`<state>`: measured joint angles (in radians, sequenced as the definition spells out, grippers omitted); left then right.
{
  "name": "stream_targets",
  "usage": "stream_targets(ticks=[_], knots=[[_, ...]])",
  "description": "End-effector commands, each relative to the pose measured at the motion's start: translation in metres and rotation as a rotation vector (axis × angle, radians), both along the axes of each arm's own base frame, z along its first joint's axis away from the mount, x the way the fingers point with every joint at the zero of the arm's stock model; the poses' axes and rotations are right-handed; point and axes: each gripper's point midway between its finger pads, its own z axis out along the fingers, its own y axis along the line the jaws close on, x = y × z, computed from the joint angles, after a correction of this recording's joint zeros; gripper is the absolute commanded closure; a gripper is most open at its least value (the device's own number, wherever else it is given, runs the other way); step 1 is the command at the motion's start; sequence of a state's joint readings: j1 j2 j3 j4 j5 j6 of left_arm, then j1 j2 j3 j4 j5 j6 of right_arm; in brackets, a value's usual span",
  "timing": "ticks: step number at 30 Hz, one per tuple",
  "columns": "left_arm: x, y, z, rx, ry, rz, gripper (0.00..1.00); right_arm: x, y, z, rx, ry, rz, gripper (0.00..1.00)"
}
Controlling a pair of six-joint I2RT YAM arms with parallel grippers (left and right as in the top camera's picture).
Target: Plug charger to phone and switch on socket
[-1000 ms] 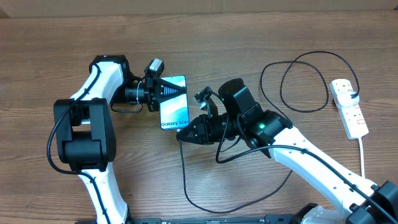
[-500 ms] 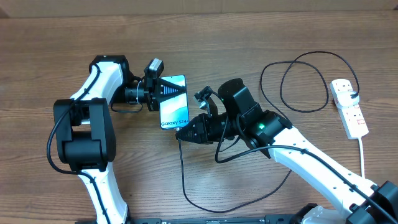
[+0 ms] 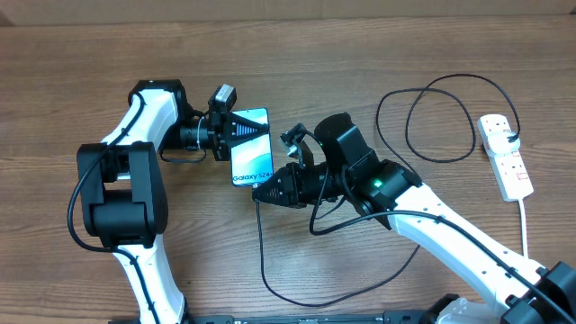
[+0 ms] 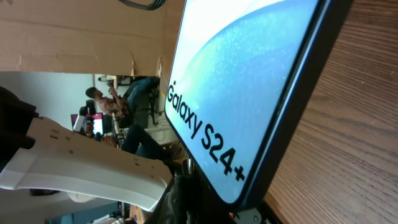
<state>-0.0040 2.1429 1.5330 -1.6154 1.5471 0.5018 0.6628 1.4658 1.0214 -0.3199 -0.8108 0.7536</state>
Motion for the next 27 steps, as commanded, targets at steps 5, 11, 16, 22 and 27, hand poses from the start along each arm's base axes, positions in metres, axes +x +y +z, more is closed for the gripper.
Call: stream_targets(ticks=[5,11,16,22,27], knots=[[0.003,0.001,0.007,-0.027,0.005,0.023,0.96,0.006,-0.001,0.005,-0.002,-0.005,-0.045,0.96],[0.004,0.002,0.007,-0.027,0.005,0.026,0.95,0.009,-0.002,0.001,-0.017,0.038,-0.086,0.96],[0.004,0.002,0.007,-0.027,0.005,0.026,0.95,0.01,-0.001,-0.005,-0.028,0.054,-0.087,0.96],[0.004,0.002,0.007,-0.027,0.005,0.026,0.96,0.011,0.0,-0.009,-0.035,0.075,-0.093,0.96],[0.004,0.002,0.007,-0.027,0.005,0.026,0.95,0.011,0.0,-0.009,-0.036,0.082,-0.097,0.96]])
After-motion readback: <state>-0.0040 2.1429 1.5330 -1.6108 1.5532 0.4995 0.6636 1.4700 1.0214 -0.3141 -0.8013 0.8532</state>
